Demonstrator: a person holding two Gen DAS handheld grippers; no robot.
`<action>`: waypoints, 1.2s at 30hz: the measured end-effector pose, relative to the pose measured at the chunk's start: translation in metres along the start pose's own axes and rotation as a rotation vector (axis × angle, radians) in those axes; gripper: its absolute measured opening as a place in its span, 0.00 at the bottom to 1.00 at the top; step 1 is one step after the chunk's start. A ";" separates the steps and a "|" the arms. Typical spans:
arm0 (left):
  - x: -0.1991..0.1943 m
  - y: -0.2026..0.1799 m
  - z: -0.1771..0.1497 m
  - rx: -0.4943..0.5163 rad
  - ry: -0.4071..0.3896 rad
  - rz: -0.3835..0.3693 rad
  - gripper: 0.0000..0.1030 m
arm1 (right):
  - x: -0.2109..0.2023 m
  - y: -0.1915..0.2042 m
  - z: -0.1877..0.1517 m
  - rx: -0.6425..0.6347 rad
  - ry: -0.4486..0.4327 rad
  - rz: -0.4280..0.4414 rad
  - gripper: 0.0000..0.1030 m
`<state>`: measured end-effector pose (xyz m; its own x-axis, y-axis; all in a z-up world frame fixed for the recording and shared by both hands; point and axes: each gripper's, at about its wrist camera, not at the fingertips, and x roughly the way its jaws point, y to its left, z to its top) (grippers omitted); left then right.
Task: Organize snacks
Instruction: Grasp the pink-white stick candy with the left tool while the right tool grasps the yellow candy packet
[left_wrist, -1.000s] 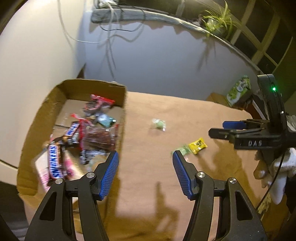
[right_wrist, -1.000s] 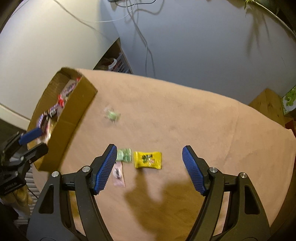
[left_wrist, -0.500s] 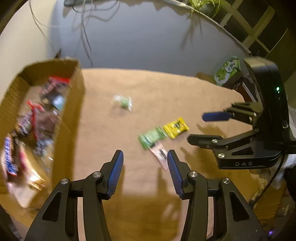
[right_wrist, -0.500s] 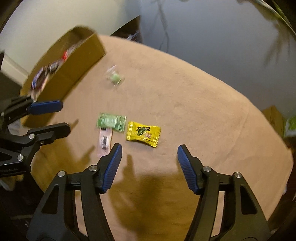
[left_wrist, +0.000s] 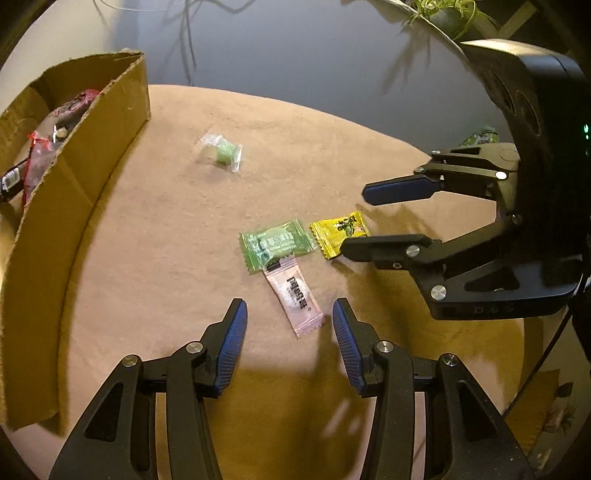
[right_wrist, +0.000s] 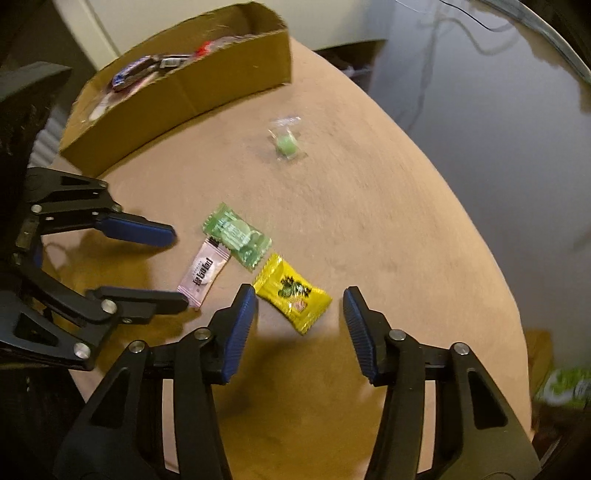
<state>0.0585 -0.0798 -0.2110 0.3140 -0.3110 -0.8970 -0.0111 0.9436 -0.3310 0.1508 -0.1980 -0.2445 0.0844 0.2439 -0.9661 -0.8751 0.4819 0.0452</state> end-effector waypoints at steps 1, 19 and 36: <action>0.000 0.000 0.000 -0.013 -0.010 0.004 0.45 | 0.001 0.000 0.001 -0.024 -0.004 0.021 0.51; 0.012 -0.039 -0.010 0.020 -0.085 0.165 0.22 | 0.019 -0.002 0.005 -0.198 -0.005 0.096 0.45; 0.009 -0.032 -0.006 0.060 -0.070 0.162 0.15 | 0.005 0.007 -0.021 -0.129 0.017 0.074 0.26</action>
<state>0.0555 -0.1135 -0.2102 0.3778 -0.1480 -0.9140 -0.0112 0.9863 -0.1643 0.1353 -0.2109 -0.2541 0.0106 0.2595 -0.9657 -0.9328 0.3506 0.0839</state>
